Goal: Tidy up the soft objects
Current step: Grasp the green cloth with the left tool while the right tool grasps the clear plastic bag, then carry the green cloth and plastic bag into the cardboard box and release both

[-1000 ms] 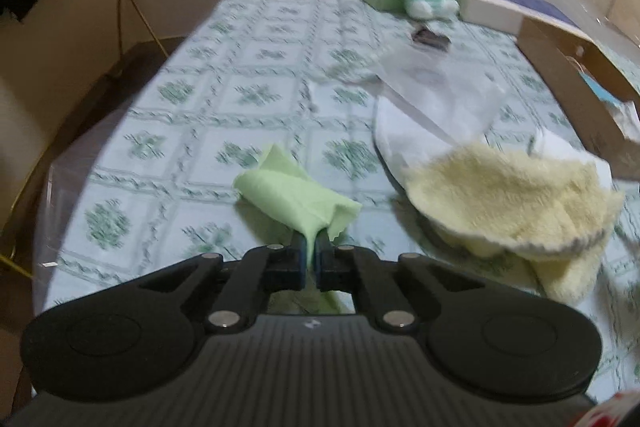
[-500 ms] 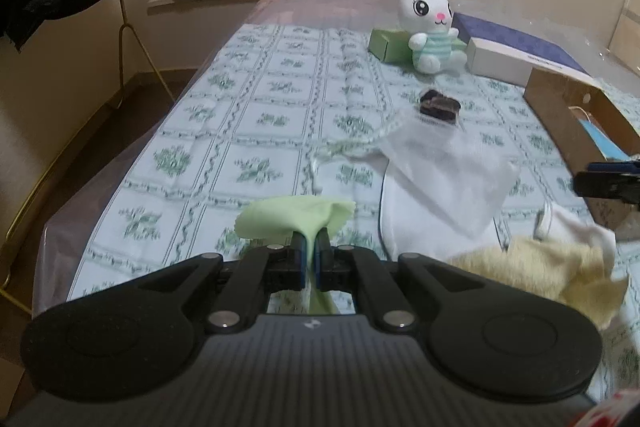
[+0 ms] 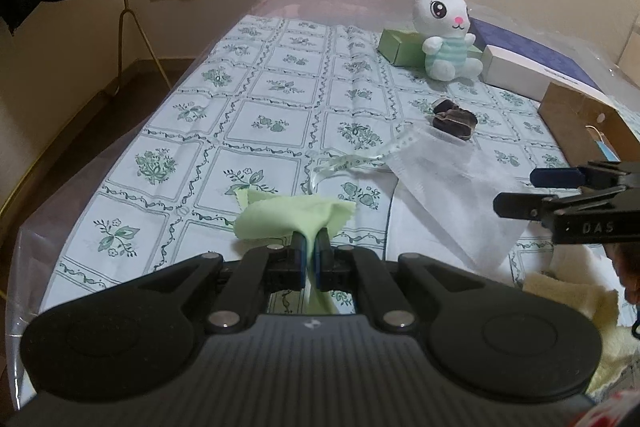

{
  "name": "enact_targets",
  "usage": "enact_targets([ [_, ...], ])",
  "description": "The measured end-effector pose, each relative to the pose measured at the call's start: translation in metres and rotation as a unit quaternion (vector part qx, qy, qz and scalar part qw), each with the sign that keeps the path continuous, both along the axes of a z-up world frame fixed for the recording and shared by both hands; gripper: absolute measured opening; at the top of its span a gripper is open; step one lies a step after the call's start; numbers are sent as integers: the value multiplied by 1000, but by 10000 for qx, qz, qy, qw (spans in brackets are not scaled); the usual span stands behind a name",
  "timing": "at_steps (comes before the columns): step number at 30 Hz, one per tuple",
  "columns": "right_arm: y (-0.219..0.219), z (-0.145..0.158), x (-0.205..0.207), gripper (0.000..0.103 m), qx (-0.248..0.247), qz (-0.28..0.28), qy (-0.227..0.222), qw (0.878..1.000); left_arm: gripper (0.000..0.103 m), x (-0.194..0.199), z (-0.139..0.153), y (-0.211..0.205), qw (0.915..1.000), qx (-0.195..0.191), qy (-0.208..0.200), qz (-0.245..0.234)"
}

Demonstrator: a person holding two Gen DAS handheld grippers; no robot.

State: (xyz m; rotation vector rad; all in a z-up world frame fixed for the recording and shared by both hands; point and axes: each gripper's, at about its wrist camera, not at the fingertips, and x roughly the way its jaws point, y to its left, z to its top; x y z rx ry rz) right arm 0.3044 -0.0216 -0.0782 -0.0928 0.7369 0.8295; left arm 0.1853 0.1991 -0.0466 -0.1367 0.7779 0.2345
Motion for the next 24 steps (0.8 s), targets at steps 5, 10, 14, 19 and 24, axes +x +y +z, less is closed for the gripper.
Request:
enact_targets([
  [5, 10, -5, -8, 39, -277, 279, -223, 9990, 4, 3, -5, 0, 10000, -43, 59, 12],
  [10, 9, -2, -21, 3, -387, 417, -428, 9975, 4, 1, -5, -2, 10000, -32, 59, 12],
  [14, -6, 14, -30, 1, -98, 259, -535, 9982, 4, -3, 1, -3, 10000, 10, 23, 27],
  [19, -34, 41, -38, 1, 256, -40, -684, 9973, 4, -11, 14, -5, 9999, 96, -96, 26],
  [24, -70, 63, -47, 1, 436, -455, -671, 9958, 4, -21, 30, -12, 9995, 152, -258, -25],
])
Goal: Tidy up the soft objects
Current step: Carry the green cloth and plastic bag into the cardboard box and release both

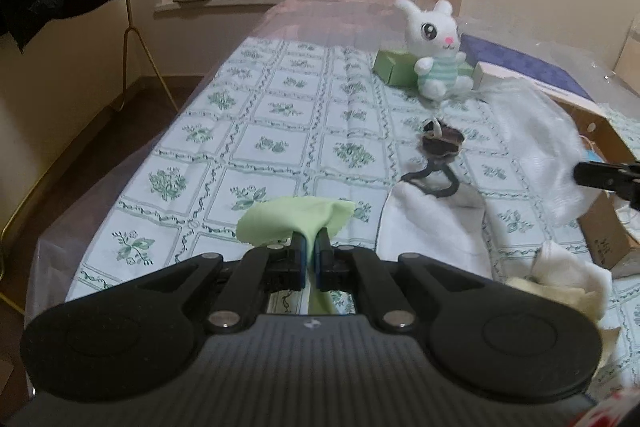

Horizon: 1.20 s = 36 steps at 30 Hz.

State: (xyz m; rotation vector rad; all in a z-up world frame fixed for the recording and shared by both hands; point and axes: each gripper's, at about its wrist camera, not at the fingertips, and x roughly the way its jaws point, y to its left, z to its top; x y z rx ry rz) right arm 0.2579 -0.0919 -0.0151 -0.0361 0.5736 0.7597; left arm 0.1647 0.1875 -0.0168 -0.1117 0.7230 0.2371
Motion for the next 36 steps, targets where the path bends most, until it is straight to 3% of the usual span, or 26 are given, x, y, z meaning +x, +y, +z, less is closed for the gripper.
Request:
enact_targets([
  [11, -83, 38, -29, 1, 279, -755, -55, 9967, 4, -11, 43, -36, 9981, 197, -426, -390],
  [21, -149, 57, -55, 1, 534, -1336, -141, 9895, 4, -1, 74, -90, 9917, 245, -729, -1031],
  [30, -206, 68, -66, 1, 528, -1849, -295, 9809, 4, 21, 88, -148, 9817, 240, -834, -1694],
  [36, -239, 71, -66, 1, 474, -2090, -345, 9762, 4, 44, 95, -193, 9706, 185, -912, -2220],
])
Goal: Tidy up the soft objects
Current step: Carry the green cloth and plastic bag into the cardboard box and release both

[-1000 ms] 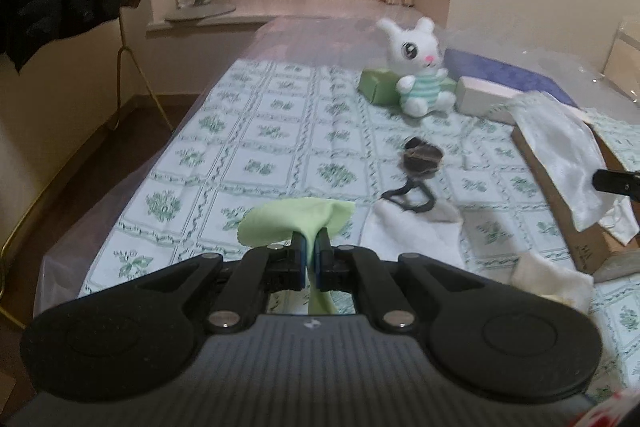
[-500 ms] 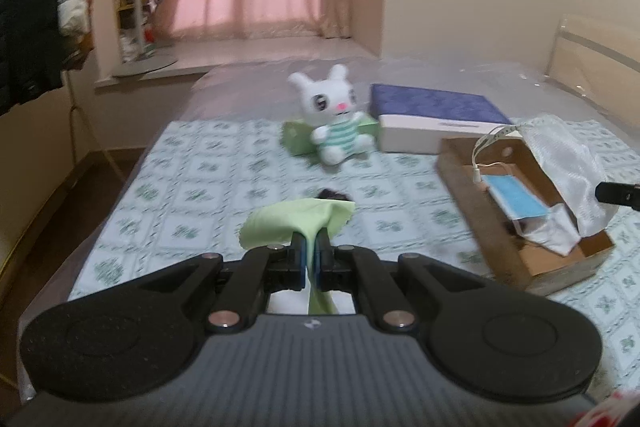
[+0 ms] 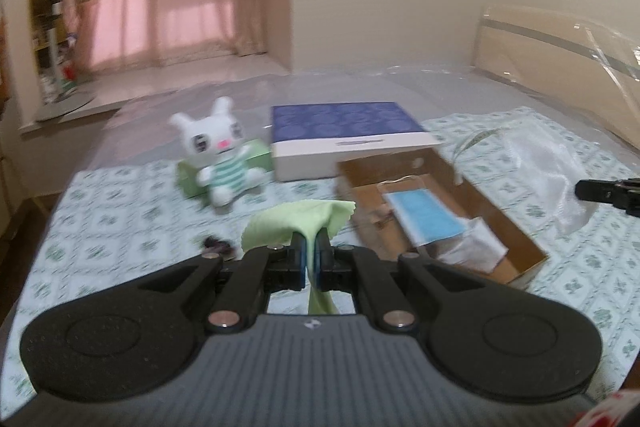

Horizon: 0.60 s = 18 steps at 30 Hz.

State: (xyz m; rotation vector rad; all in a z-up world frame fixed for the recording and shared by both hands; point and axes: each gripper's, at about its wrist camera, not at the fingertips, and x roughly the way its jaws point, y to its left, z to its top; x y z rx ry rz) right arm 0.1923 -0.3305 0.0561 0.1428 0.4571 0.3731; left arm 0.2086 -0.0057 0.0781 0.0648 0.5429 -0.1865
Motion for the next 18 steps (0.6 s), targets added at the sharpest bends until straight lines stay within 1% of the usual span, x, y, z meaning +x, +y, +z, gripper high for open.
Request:
enact_targets([
  [4, -13, -2, 4, 1, -65, -66, 24, 10000, 4, 17, 0, -30, 9994, -15, 12, -345],
  [9, -22, -9, 19, 1, -98, -36, 97, 9999, 4, 43, -3, -65, 9978, -38, 83, -660],
  [15, -23, -18, 49, 1, -97, 74, 202, 9997, 4, 81, -9, -102, 9956, -39, 175, -923],
  [18, -21, -24, 68, 1, -106, 146, 295, 9994, 4, 103, -18, -118, 9944, 22, 277, -1018],
])
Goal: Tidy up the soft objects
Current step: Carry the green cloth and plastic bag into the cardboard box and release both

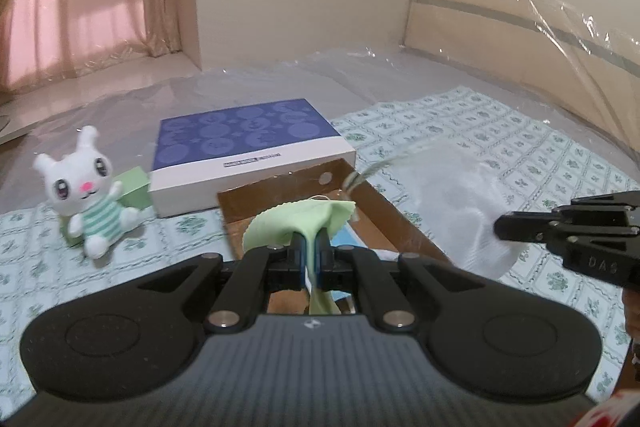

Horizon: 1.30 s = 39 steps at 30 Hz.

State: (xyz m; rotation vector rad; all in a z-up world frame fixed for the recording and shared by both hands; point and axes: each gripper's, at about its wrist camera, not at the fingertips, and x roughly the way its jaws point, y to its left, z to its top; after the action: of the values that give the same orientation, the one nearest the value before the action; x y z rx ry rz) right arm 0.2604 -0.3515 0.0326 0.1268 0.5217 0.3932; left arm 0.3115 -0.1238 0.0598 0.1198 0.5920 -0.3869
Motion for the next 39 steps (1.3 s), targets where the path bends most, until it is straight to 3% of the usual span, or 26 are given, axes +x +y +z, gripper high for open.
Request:
enact_targets([
  [17, 20, -48, 96, 1, -563, 346, 264, 9975, 5, 110, -49, -41, 9985, 279, 427, 201],
  [21, 21, -60, 111, 2, -626, 270, 314, 9972, 11, 129, -64, -43, 9975, 330, 564, 261],
  [23, 20, -63, 116, 2, -567, 188, 314, 9977, 26, 136, -71, -44, 9965, 393, 683, 284],
  [25, 19, -66, 118, 2, -534, 138, 311, 9980, 34, 139, -76, -43, 9961, 385, 735, 291],
  [32, 23, -70, 124, 2, -606, -61, 275, 9978, 35, 133, -83, -30, 9952, 380, 841, 323],
  [33, 24, -71, 124, 6, -607, -107, 297, 9977, 36, 131, -82, -27, 9951, 363, 857, 344],
  [35, 24, -72, 122, 27, -574, -122, 338, 9977, 39, 127, -82, -20, 9943, 321, 928, 405],
  [36, 23, -72, 120, 47, -547, -141, 349, 9978, 40, 125, -81, -17, 9938, 322, 967, 434],
  [37, 22, -72, 116, 59, -507, -176, 314, 9981, 40, 122, -80, -14, 9931, 336, 1021, 473],
  [39, 20, -69, 108, 61, -411, -174, 246, 9987, 40, 115, -79, -7, 9923, 259, 1099, 518],
])
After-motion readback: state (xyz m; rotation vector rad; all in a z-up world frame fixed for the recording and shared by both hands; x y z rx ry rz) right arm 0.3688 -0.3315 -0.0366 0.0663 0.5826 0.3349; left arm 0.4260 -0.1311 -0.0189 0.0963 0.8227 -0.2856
